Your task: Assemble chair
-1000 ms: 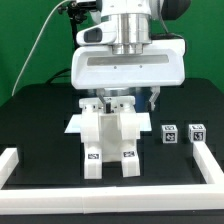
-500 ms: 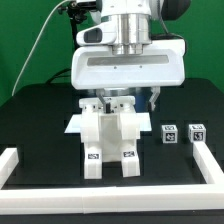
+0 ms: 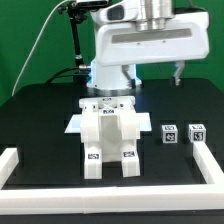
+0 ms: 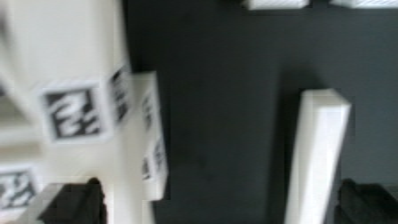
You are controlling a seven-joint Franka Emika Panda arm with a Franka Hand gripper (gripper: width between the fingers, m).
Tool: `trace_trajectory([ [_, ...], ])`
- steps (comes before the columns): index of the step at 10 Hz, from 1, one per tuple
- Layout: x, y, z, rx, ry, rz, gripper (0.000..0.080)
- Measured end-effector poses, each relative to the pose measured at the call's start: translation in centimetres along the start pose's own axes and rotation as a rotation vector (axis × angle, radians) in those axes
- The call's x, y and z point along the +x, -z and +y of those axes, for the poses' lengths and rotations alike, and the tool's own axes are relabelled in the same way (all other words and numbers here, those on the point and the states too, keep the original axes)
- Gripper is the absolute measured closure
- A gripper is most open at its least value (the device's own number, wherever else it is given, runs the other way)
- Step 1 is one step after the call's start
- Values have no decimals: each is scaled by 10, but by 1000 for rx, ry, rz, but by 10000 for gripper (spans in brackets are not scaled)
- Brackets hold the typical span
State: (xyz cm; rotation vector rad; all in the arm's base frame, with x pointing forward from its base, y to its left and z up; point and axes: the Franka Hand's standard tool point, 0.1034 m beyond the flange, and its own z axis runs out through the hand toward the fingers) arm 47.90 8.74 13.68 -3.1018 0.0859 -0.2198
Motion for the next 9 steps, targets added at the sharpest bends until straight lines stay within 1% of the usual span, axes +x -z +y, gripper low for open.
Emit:
trace_trajectory([
  [1, -7, 2, -18, -2, -18, 2, 151],
  [2, -17, -3, -34, 9, -46, 18, 151],
  [3, -28, -16, -47, 11, -65, 23, 151],
  [4, -33, -22, -53, 6, -55, 13, 151],
  [5, -29, -19, -50, 11, -53, 19, 151],
  [8, -31, -22, -53, 10, -59, 17, 151],
  [9, -37, -35, -60, 3, -54, 11, 151],
])
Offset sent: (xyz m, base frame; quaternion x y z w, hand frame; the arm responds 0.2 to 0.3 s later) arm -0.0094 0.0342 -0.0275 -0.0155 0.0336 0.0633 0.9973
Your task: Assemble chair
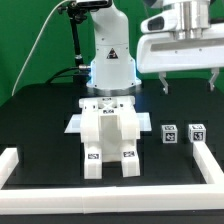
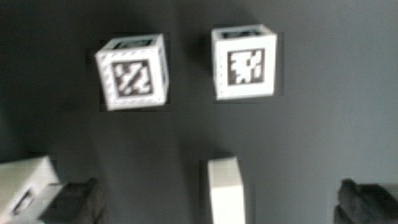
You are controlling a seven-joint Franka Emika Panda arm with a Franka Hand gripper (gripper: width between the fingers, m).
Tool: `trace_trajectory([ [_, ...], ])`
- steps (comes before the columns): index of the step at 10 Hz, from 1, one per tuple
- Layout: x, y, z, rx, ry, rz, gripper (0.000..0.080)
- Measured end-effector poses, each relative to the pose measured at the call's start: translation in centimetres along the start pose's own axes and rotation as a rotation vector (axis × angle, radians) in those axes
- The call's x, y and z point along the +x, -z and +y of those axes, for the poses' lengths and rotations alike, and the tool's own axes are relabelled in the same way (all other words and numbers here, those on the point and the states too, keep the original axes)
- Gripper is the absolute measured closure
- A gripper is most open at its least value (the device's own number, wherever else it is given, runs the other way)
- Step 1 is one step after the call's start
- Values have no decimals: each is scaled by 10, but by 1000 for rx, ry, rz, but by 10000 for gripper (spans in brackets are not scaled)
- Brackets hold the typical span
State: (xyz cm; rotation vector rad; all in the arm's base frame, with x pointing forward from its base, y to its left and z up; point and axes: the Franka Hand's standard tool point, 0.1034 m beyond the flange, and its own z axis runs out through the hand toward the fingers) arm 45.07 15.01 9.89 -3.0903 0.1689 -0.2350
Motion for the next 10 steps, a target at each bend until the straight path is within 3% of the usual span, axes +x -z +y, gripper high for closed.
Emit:
trace_trajectory([
  [2, -5, -29, -6, -13, -1, -9, 151],
  [3, -16, -42, -12, -15, -4, -22, 151],
  [6, -28, -55, -23, -21, -1, -45, 151],
  [10, -23, -71, -33, -31, 15, -48, 151],
])
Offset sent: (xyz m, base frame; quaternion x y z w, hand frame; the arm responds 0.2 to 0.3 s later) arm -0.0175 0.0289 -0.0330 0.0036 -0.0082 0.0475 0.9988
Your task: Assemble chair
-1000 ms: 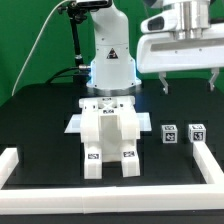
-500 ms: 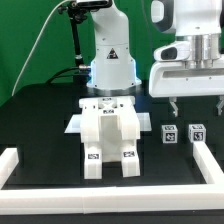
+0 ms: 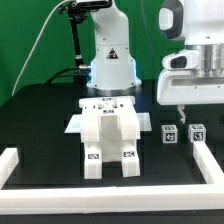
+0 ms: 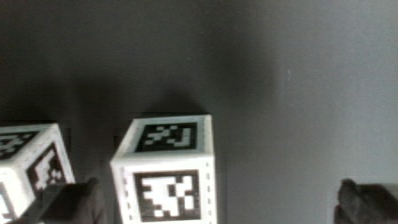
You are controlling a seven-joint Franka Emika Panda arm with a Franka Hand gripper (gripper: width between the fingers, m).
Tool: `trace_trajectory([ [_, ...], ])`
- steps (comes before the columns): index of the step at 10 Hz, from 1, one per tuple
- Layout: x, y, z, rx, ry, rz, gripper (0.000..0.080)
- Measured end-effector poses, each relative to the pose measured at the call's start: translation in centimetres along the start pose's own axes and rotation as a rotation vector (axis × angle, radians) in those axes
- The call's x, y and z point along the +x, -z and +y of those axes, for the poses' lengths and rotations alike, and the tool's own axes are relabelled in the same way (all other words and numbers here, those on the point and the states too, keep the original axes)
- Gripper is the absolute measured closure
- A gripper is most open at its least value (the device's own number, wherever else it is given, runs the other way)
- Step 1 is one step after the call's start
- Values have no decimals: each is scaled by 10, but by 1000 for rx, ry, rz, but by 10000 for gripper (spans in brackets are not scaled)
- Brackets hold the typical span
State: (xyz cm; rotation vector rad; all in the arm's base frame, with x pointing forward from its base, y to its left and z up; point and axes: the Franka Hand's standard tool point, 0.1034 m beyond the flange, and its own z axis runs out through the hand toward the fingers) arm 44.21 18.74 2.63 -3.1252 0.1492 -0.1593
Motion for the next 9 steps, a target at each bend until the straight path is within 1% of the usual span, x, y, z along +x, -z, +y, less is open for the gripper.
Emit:
trace_trajectory([
  [1, 0, -10, 1, -8, 5, -5, 151],
  [2, 2, -16, 3, -11, 5, 2, 151],
  [4, 2, -19, 4, -11, 6, 6, 151],
  [5, 2, -19, 4, -11, 6, 6, 261],
  [7, 2, -19, 4, -11, 6, 6, 518],
  [9, 2, -19, 4, -11, 6, 6, 518],
])
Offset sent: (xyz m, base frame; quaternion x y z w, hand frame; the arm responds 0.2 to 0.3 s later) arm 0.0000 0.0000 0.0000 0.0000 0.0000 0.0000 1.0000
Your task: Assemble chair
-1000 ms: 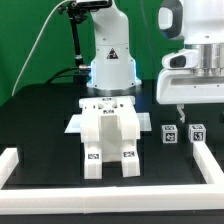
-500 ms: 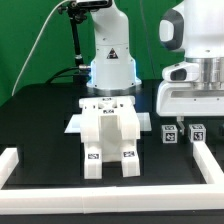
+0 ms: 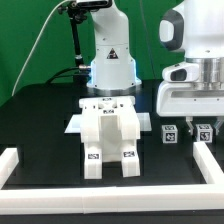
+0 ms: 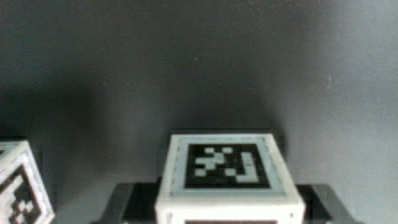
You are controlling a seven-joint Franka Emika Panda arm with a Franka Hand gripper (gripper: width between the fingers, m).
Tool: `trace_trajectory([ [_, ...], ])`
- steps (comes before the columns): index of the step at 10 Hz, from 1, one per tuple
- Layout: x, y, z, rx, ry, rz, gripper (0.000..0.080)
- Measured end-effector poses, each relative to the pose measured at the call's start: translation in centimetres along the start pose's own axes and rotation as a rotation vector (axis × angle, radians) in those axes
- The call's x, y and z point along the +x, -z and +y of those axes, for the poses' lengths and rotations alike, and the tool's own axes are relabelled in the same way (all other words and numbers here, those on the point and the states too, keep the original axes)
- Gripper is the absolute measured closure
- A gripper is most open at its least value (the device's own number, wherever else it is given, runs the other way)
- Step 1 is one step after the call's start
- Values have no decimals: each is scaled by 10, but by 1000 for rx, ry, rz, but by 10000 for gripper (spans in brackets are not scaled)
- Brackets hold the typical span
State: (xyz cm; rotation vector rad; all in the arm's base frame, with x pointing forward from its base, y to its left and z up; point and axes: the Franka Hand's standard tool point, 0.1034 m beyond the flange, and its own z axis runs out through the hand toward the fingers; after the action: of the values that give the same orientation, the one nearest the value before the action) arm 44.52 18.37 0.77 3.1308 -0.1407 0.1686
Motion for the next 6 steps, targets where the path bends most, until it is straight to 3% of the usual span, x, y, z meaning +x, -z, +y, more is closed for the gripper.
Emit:
trace_trajectory([
  [6, 0, 0, 0, 0, 0, 0, 518],
])
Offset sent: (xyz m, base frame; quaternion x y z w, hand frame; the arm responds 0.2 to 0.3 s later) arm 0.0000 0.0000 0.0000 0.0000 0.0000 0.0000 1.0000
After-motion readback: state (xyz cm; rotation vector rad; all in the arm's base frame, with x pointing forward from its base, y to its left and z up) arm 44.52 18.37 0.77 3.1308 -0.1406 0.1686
